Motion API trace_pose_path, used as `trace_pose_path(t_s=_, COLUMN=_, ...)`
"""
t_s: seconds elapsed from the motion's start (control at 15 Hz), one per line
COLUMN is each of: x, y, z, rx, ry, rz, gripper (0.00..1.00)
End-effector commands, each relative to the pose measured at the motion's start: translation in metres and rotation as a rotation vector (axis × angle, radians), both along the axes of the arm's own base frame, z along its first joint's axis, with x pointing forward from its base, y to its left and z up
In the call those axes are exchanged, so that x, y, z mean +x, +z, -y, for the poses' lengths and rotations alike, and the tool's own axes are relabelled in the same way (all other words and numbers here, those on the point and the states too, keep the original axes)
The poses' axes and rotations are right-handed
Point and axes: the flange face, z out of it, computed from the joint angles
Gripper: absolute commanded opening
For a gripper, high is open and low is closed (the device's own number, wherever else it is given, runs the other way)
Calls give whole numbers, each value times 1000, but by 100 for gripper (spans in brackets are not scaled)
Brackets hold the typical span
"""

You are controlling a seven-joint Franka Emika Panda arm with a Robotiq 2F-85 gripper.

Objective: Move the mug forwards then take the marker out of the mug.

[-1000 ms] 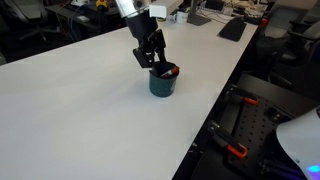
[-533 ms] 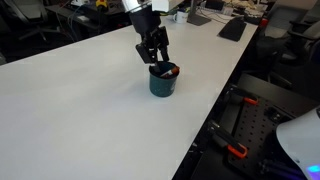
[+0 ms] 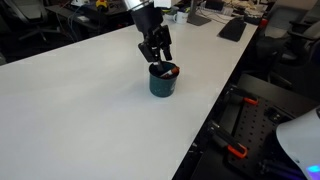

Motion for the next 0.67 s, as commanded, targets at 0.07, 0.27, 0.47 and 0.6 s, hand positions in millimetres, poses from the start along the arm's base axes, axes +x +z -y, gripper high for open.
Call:
trace_pose_path(t_s=0.07, x=-5, y=-10, z=4, rx=8, ry=-11, rz=-47, gripper=59)
trace_pose_path(t_s=0.27, x=-7, y=-23, z=8, rx=15, ry=-8, rz=-72, gripper=55)
trace_pose_path(t_s=0.47, x=-10, y=-32, z=10, rx=23, ry=1, rz=-90, gripper=53)
trace_pose_path(t_s=0.6, x=-12, y=-35, z=11, rx=23, ry=5, rz=-100, gripper=37)
